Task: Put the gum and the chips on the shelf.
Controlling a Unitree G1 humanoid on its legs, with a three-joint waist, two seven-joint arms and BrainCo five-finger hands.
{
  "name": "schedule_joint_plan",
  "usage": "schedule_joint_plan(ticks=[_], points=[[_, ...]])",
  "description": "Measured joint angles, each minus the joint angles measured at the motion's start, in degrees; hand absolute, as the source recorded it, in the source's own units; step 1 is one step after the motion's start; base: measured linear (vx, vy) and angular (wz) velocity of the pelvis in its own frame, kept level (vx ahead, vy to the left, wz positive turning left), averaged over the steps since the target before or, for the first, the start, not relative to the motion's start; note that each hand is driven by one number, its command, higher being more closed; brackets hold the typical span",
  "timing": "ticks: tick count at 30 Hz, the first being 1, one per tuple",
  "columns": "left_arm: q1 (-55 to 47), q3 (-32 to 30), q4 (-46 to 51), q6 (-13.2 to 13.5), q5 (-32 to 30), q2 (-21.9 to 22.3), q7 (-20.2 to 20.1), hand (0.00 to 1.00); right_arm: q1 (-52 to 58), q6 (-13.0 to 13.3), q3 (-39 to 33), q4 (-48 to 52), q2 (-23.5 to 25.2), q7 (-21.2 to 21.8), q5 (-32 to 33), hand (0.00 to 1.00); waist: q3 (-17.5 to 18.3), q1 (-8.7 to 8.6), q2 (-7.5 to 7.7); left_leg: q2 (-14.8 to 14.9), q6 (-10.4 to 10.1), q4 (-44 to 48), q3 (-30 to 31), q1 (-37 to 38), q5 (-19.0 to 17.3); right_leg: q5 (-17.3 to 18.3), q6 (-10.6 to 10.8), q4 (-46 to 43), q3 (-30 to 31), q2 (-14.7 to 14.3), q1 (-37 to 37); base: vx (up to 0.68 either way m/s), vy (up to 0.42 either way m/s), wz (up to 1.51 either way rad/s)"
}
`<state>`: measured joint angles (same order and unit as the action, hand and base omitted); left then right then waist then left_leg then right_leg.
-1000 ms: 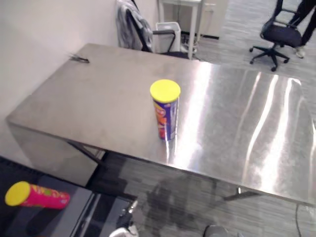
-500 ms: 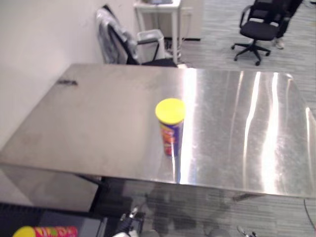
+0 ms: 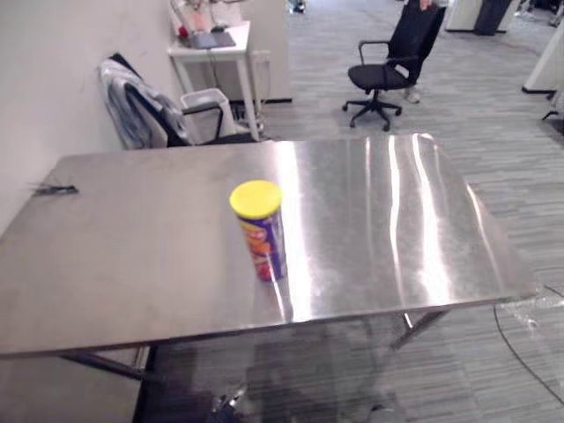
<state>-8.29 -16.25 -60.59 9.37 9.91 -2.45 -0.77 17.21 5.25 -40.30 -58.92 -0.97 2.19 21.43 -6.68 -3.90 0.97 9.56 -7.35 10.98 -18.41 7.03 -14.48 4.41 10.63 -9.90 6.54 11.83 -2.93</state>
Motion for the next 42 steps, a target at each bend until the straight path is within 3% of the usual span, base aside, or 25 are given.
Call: schedule_joint_plan(ticks=[2, 10, 14, 17, 20, 22, 23, 24, 25, 30, 34, 37, 40, 42], points=[[0.0, 0.0, 0.3, 0.0, 0.0, 0.1, 0.2, 0.00, 0.0, 0.0, -0.2, 0.4, 0.2, -0.3, 0.0, 0.00, -0.4, 0.26, 1.11, -0.2, -0.4, 0.1, -0.2, 0.1, 0.2, 2.1, 0.9, -0.4, -0.5, 0.3, -0.5, -0.15, -0.116, -0.17], [-0.5, 0.8, 2.4, 0.1, 0.0, 1.2, 0.4, 0.00, -0.2, 0.0, -0.4, 4.1, 1.0, -0.5, 0.1, 0.00, -0.2, 1.25, 0.91, 0.9, -1.6, -0.7, 0.7, -0.3, 1.4, 3.6, 0.3, -3.4, -1.6, -1.1, -1.8, -0.06, -0.068, 0.07], [-0.5, 1.1, 2.4, 0.0, 0.2, 1.0, 0.4, 0.00, -0.7, 0.1, -4.0, 7.2, 1.1, -2.2, 6.1, 0.00, -0.1, 1.25, 1.04, 0.5, -1.5, 0.3, 1.8, -1.2, 1.3, 3.7, 0.6, -4.1, -2.2, -0.4, -1.7, 0.05, 0.021, 0.12], [-0.7, 0.8, 2.3, 0.0, 0.0, 1.2, 0.4, 0.00, -0.8, 0.2, -8.8, 17.4, 1.1, -4.9, 7.9, 0.00, 0.7, 0.87, 0.57, 0.9, -1.4, 2.6, 2.4, -2.4, -0.2, 3.8, 0.6, -4.5, -2.7, -0.3, -1.6, 0.11, 0.049, 0.08], [-0.7, 0.6, 2.3, 0.0, -0.5, 1.4, 0.6, 0.00, -0.2, 1.2, -11.1, 37.7, 1.0, -11.1, 5.5, 0.00, 0.8, 0.76, 0.60, 1.1, -1.3, 4.0, 3.5, -3.5, -1.3, 3.9, 0.6, -4.4, -3.7, -0.1, -1.2, 0.08, 0.047, 0.18], [-0.7, 0.7, 2.5, 0.0, -2.0, 1.8, 0.7, 0.00, -0.4, 1.8, -11.2, 54.2, 0.1, -17.4, -4.9, 0.00, 1.0, 0.75, 0.66, 1.1, -1.1, 4.7, 4.8, -4.1, -1.9, 3.9, 0.5, -4.5, -4.7, 0.1, -0.7, 0.06, 0.037, 0.24], [-0.7, 0.7, 2.5, 0.0, -2.3, 1.8, 0.7, 0.00, -0.8, 1.8, -11.3, 57.5, -0.3, -18.8, -8.1, 0.00, 1.1, 0.76, 0.66, 1.1, -1.1, 5.0, 5.0, -4.3, -2.1, 4.0, 0.5, -4.5, -4.8, 0.1, -0.6, 0.05, 0.036, 0.18], [-0.7, 1.0, 2.7, 0.0, -2.4, 1.6, 0.8, 0.00, -2.2, 1.6, -12.1, 62.6, -0.9, -22.0, -15.7, 0.00, 1.4, 0.83, 0.91, 1.0, -1.1, 5.5, 5.4, -4.9, -2.4, 4.4, 0.6, -4.5, -5.0, 0.3, -0.6, 0.06, 0.032, 0.18], [-0.9, 1.5, 3.0, 0.0, -2.6, 1.3, 0.9, 0.00, -4.4, 1.2, -13.6, 66.1, -1.3, -24.4, -21.6, 0.00, 1.6, 0.80, 1.22, 0.8, -1.1, 5.5, 6.2, -5.3, -2.5, 4.9, 0.7, -4.5, -5.2, 0.5, -0.6, 0.06, 0.025, 0.21], [-1.0, 4.4, 2.3, 0.0, -4.5, 0.4, 1.1, 0.00, -11.5, -0.5, -18.9, 74.3, -2.8, -30.1, -35.8, 0.00, 2.6, -0.35, 0.83, 0.6, -1.1, 5.3, 8.5, -7.1, -2.5, 5.0, 0.5, -4.2, -6.1, 0.3, -0.7, 0.07, 0.015, 0.23], [-0.9, 5.8, 2.2, 0.0, -6.5, 0.1, 1.0, 0.00, -13.8, -0.8, -20.2, 82.1, -3.7, -31.5, -39.9, 0.00, 3.0, -0.62, 0.49, 0.4, -1.1, 5.3, 10.1, -7.8, -2.5, 4.9, 0.5, -4.2, -6.5, 0.4, -0.4, 0.07, 0.018, 0.17], [-0.8, 5.8, 2.2, 0.0, -6.6, -0.2, 1.0, 0.00, -14.1, 2.7, -18.5, 85.8, -3.7, -30.9, -39.1, 0.00, 3.4, -0.52, 0.86, 0.3, -1.1, 5.2, 11.7, -8.2, -2.5, 4.9, 0.5, -4.1, -7.7, 0.5, 0.3, 0.05, 0.008, 0.27], [-0.8, 6.4, 2.4, 0.0, -6.6, -0.6, 1.0, 0.00, -14.8, 5.9, -14.2, 85.7, -3.7, -26.4, -33.6, 0.00, 3.8, -0.39, 0.90, 0.1, -1.1, 5.2, 12.6, -8.8, -2.5, 4.9, 0.5, -3.9, -7.7, 0.7, 0.3, 0.02, 0.001, 0.10], [-0.8, 6.4, 2.4, 0.0, -6.1, -1.1, 1.0, 0.00, -14.6, 7.2, -6.6, 85.6, -4.0, -20.5, -25.8, 0.00, 3.9, -0.15, 0.87, 0.0, -1.1, 5.2, 12.6, -8.7, -2.5, 4.9, 0.5, -3.2, -7.6, 0.8, 0.6, 0.00, 0.000, 0.00]])
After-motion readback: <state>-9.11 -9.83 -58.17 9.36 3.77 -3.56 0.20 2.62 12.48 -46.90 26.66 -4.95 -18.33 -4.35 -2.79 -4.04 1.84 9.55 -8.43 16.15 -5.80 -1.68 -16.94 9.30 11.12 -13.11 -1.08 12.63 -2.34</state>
